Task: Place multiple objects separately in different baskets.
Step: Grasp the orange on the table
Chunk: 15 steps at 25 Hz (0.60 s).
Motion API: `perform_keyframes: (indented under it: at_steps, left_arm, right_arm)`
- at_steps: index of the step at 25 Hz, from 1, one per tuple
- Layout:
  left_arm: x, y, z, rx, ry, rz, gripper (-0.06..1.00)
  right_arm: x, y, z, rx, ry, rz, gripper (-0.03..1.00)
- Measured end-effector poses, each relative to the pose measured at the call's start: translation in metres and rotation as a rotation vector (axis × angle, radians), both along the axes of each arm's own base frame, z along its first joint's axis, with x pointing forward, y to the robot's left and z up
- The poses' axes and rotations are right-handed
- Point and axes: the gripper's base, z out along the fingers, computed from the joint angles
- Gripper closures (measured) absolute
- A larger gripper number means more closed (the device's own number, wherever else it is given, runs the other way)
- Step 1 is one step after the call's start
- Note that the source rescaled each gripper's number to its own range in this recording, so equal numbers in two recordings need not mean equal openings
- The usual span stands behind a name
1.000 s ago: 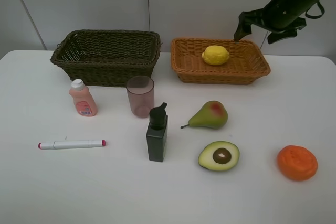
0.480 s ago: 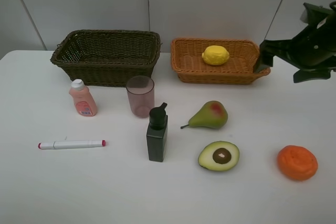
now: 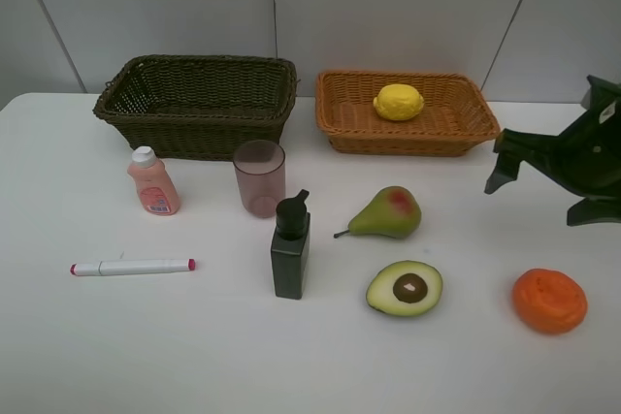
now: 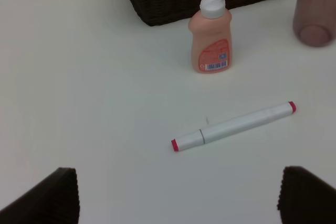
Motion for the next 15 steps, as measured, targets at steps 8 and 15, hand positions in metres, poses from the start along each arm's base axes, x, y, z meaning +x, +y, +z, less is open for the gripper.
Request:
perform_keyframes:
  at_steps: [8, 15]
  left_arm:
    - [0.000, 0.000, 0.000, 0.000, 0.000, 0.000, -0.06]
    - [0.000, 0.000, 0.000, 0.000, 0.000, 0.000, -0.06]
  right_arm:
    - [-0.013, -0.004, -0.012, 0.014, 0.064, -0.189, -0.03]
    - [-0.029, -0.007, -0.027, 0.010, 0.118, -0.274, -0.03]
